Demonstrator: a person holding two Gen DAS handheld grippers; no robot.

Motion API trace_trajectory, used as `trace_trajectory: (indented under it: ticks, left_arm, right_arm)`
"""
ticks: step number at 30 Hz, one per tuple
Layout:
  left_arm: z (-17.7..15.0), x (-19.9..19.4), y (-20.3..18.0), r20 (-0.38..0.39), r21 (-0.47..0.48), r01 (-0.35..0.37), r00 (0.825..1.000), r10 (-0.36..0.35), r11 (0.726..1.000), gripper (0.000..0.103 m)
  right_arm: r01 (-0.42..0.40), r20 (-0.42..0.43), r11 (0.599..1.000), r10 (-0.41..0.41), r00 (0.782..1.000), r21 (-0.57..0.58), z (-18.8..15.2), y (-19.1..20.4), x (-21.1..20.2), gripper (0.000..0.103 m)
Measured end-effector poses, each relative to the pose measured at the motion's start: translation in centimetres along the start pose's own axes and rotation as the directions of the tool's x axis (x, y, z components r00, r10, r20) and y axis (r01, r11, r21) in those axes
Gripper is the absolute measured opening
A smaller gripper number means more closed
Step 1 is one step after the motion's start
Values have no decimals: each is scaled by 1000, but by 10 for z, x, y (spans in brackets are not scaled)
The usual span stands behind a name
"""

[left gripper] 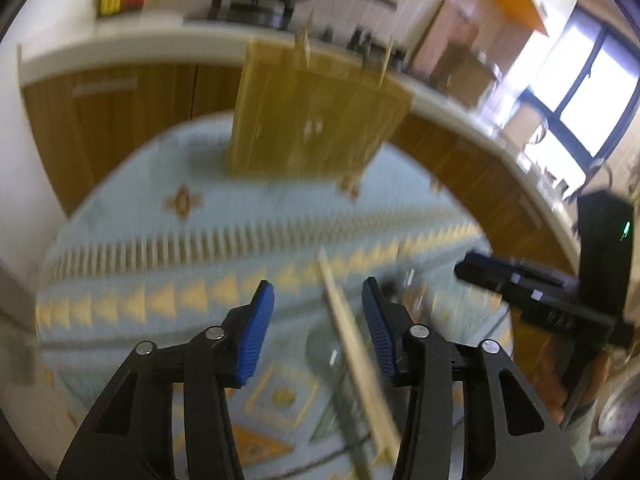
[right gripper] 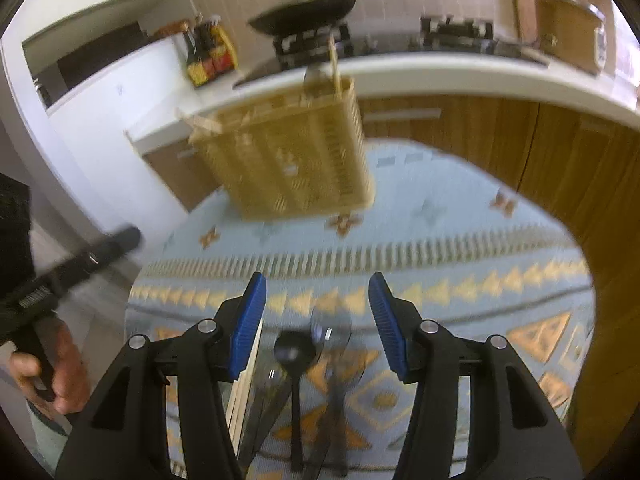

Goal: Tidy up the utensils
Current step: 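Grasp a clear spoon with the left tool while the right tool grasps the black spoon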

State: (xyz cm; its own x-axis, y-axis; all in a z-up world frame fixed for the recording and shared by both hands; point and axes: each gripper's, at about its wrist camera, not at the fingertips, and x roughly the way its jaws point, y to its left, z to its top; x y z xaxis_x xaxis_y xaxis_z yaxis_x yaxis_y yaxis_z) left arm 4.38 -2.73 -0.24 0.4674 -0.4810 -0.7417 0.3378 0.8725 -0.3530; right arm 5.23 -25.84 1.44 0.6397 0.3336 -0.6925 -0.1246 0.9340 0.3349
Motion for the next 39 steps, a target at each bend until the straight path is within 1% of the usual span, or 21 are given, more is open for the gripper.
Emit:
trace_trajectory:
  ticks: [1, 3, 4, 5, 6, 7, 10, 11, 13, 15, 17, 19, 21, 24, 26, 28, 29, 30, 31, 37, 39]
  left_arm:
    - [-11, 6, 1, -53, 12, 6, 999, -6, 1000, 37]
    - [-26, 14, 1, -119, 37, 17, 993, -13, 999, 30]
    - [-35, 19, 0, -159, 54, 14, 987, -5, 998, 29]
    - [-40, 21, -2, -180, 66, 11, 984, 1, 998, 29]
    - [-45, 25, -4, -204, 83, 12, 979, 6, 996, 29]
    - [-48, 26, -8, -214, 92, 14, 977, 6, 996, 29]
    - [-52, 32, -19, -238, 133, 6, 971, 26, 991, 29]
    - [-53, 35, -23, -246, 155, -12, 968, 50, 988, 29]
    - [-57, 44, -29, -262, 216, -82, 955, 139, 973, 29]
    - [-57, 48, -39, -255, 260, -126, 947, 194, 957, 31]
    - [-55, 48, -39, -264, 254, -123, 945, 191, 959, 31]
    - [-52, 48, -36, -277, 230, -112, 945, 175, 967, 32]
    - [-51, 50, -38, -278, 240, -119, 943, 185, 964, 33]
    - [-52, 52, -43, -277, 259, -127, 940, 199, 958, 39]
    - [-52, 54, -47, -271, 274, -138, 938, 214, 952, 38]
    - [-49, 57, -48, -254, 289, -166, 936, 242, 943, 20]
    - [-48, 58, -48, -249, 292, -177, 935, 253, 940, 16]
    - [-47, 59, -46, -246, 288, -183, 934, 257, 940, 12]
    - [-46, 58, -44, -245, 280, -181, 936, 252, 943, 11]
    - [-42, 49, -32, -214, 210, -163, 955, 208, 964, 10]
    - [-38, 40, -28, -184, 192, -163, 963, 198, 968, 10]
  right_arm:
    - [-3, -16, 1000, 3, 1000, -6, -7, 2, 2, 46]
    - [-9, -57, 1000, 8, 998, -15, -17, 6, 8, 42]
    - [-17, -87, 1000, 16, 996, -18, -24, 8, 12, 36]
    - [-21, -106, 1000, 18, 994, -21, -27, 10, 16, 35]
    - [-17, -166, 999, 9, 986, -44, -43, 14, 23, 33]
    - [-11, -186, 998, 0, 983, -58, -50, 16, 24, 29]
    - [-39, -227, 997, 24, 974, -60, -62, 18, 25, 24]
    - [-46, -244, 998, 32, 969, -53, -68, 19, 25, 23]
    - [-38, -265, 998, 22, 964, -57, -75, 23, 26, 22]
    - [-42, -284, 997, 24, 958, -60, -83, 27, 27, 22]
    - [-29, -300, 996, 3, 954, -81, -89, 34, 28, 22]
    - [-6, -312, 995, -26, 950, -103, -96, 40, 27, 18]
    - [-8, -325, 995, -25, 945, -99, -104, 42, 25, 17]
    - [-20, -334, 997, -7, 943, -79, -115, 44, 19, 17]
    - [-22, -345, 997, -6, 939, -77, -125, 47, 10, 17]
    - [-35, -354, 997, 11, 935, -63, -135, 46, 1, 17]
    - [-44, -358, 998, 22, 933, -53, -139, 45, -3, 17]
    - [-53, -363, 998, 33, 931, -46, -145, 44, -9, 13]
    - [-65, -369, 997, 45, 929, -41, -147, 43, -12, 7]
    - [-85, -358, 995, 65, 932, -42, -177, 49, -45, 5]
    - [-91, -349, 995, 71, 934, -42, -185, 51, -58, 5]
